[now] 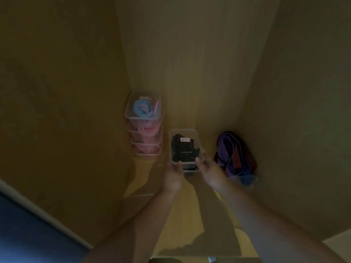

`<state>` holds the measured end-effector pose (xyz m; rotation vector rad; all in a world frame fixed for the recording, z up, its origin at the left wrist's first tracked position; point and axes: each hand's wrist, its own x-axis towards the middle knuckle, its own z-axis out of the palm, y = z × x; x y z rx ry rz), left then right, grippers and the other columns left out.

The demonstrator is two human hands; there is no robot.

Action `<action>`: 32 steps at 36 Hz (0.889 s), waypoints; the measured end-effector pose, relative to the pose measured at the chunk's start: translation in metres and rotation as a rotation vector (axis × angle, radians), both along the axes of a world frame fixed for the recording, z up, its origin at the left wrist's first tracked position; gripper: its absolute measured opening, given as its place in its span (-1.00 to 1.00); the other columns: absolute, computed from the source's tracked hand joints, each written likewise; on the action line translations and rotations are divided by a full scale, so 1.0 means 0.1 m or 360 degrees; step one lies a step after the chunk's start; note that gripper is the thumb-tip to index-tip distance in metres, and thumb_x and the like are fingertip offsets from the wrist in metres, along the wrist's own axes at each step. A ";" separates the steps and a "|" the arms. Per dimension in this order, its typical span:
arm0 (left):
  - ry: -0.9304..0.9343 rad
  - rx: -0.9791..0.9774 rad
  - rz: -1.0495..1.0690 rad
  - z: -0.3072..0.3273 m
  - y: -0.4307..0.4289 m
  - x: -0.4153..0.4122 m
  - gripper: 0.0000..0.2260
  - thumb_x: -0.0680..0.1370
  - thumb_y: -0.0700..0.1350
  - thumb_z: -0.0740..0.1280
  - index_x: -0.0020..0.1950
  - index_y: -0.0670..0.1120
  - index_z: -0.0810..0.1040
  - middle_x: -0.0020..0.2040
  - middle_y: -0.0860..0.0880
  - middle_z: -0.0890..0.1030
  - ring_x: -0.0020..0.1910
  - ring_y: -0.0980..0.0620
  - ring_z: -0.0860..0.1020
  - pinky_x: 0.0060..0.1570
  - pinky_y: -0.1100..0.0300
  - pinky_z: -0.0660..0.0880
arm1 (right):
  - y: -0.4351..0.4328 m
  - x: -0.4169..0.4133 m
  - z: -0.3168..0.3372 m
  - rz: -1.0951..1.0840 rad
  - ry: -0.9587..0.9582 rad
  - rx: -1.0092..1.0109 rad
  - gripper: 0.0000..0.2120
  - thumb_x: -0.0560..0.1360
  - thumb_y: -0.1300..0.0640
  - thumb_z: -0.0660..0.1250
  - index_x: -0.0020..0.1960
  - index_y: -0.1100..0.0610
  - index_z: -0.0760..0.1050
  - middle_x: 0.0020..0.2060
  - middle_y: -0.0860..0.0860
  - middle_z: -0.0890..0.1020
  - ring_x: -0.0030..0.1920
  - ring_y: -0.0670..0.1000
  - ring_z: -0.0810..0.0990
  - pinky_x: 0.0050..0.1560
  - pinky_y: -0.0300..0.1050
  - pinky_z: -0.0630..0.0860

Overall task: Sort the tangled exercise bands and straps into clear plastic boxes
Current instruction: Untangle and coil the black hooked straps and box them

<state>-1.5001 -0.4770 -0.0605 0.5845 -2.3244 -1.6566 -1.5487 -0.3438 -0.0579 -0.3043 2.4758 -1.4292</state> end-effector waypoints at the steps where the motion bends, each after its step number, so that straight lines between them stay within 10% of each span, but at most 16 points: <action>1: 0.0036 -0.0022 0.0046 0.02 0.01 -0.03 -0.63 0.64 -0.16 0.19 0.42 -0.25 0.29 0.25 -0.18 0.51 0.20 -0.10 0.51 -0.13 0.44 0.24 | -0.03 -0.04 0.03 0.0011 0.0006 -0.0033 -0.59 0.63 -0.09 0.10 0.40 0.07 0.27 0.13 -0.10 0.47 0.18 -0.10 0.43 0.10 -0.22 0.32; 10: 0.0158 -0.0256 0.0105 -0.04 -0.11 -0.40 -0.48 0.60 -0.32 0.18 0.53 -0.28 0.09 0.38 -0.26 0.42 0.29 -0.20 0.47 0.08 0.42 0.27 | -0.21 -0.44 -0.16 0.0088 0.0066 -0.0136 -0.42 0.56 -0.28 0.08 0.52 -0.12 0.11 0.34 -0.15 0.45 0.36 -0.11 0.41 0.37 -0.08 0.36; 14: 0.0125 -0.0211 0.0209 -0.02 -0.08 -0.44 -0.48 0.59 -0.34 0.17 0.52 -0.30 0.07 0.37 -0.33 0.40 0.29 -0.25 0.46 0.22 0.15 0.34 | -0.30 -0.49 -0.13 0.0069 0.0063 -0.0188 -0.59 0.66 0.01 0.04 0.50 0.04 0.18 0.23 -0.17 0.40 0.28 -0.15 0.36 0.02 -0.67 0.23; 16: 0.0122 -0.0173 0.0188 -0.05 -0.04 -0.40 -0.46 0.58 -0.35 0.17 0.53 -0.29 0.07 0.40 -0.30 0.38 0.34 -0.21 0.43 0.26 0.30 0.31 | -0.35 -0.52 -0.13 0.0062 0.0039 -0.0212 -0.59 0.67 0.00 0.03 0.50 0.03 0.20 0.25 -0.14 0.44 0.29 -0.13 0.39 0.02 -0.62 0.26; 18: 0.0163 -0.0146 0.0152 -0.05 -0.03 -0.37 -0.48 0.56 -0.34 0.17 0.51 -0.30 0.12 0.43 -0.26 0.35 0.39 -0.16 0.37 0.20 0.57 0.15 | -0.42 -0.57 -0.16 0.0048 0.0020 -0.0248 -0.58 0.66 -0.03 0.03 0.51 0.00 0.20 0.29 -0.10 0.47 0.32 -0.09 0.42 0.16 -0.40 0.32; 21: 0.0167 0.0031 0.0095 -0.05 -0.10 -0.43 -0.41 0.49 -0.18 0.13 0.51 -0.31 0.12 0.40 -0.27 0.38 0.36 -0.20 0.40 0.21 0.47 0.19 | -0.50 -0.65 -0.14 0.0037 -0.0051 -0.0301 -0.57 0.67 -0.02 0.03 0.52 0.00 0.19 0.33 -0.06 0.45 0.33 -0.08 0.39 0.23 -0.25 0.28; 32: 0.0175 0.0066 -0.0032 0.10 -0.19 -0.42 -0.41 0.49 -0.52 0.15 0.50 -0.24 0.18 0.24 -0.08 0.46 0.19 0.05 0.44 -0.14 0.68 0.25 | -0.50 -0.71 0.01 0.0027 -0.0171 -0.0225 -0.52 0.68 -0.03 -0.02 0.55 0.08 0.08 0.39 -0.03 0.33 0.44 -0.04 0.25 0.16 -0.40 0.14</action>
